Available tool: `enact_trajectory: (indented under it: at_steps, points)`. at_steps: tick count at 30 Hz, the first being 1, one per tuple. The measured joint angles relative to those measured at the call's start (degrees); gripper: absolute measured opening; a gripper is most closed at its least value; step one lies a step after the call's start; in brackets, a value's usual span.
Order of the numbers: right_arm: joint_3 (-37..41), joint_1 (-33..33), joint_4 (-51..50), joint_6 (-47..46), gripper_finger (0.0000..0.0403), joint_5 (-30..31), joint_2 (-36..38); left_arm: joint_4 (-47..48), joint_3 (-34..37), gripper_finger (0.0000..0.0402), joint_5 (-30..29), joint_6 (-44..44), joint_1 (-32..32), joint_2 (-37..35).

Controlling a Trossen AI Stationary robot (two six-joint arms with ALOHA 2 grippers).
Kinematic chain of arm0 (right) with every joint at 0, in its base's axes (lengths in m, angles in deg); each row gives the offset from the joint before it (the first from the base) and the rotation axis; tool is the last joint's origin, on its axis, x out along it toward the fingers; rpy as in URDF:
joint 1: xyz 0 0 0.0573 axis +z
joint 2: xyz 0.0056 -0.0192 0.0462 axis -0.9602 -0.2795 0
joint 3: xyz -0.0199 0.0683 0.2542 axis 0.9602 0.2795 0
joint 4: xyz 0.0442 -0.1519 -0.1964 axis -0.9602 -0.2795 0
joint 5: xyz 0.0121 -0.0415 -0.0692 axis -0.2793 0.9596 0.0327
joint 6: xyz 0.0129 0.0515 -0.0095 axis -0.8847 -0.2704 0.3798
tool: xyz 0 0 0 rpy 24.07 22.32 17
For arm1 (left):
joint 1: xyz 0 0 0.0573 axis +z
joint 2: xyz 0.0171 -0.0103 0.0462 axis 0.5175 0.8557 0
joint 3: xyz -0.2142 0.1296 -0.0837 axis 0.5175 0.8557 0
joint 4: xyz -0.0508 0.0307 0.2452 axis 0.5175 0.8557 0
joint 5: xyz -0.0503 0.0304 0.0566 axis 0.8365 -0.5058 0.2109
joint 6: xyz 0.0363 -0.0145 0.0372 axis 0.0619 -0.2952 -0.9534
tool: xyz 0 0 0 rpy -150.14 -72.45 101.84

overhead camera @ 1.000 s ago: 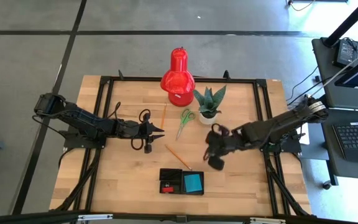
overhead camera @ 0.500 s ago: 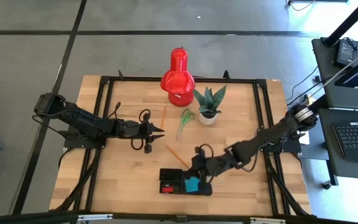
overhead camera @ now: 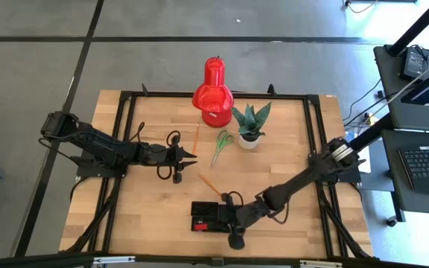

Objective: Pick and place office supplies into organizer
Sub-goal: Put the black binder clip into the desk organizer

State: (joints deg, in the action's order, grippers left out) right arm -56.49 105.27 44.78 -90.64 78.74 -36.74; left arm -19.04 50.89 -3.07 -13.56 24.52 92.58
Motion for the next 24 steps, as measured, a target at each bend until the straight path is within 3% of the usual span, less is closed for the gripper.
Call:
enact_trajectory:
  at_steps: [7, 24]
  points:
    - [0.00, -0.37, 1.15, 0.71, 0.0001, 3.63, -4.23, 0.10, 0.00, 0.0086, 0.00, 0.00, 0.01, 0.00]
    - [0.00, -0.53, 0.98, 0.36, 0.0005, 4.10, -7.21, 0.36, 0.00, 0.0086, 0.00, 0.01, 0.00, 0.00]
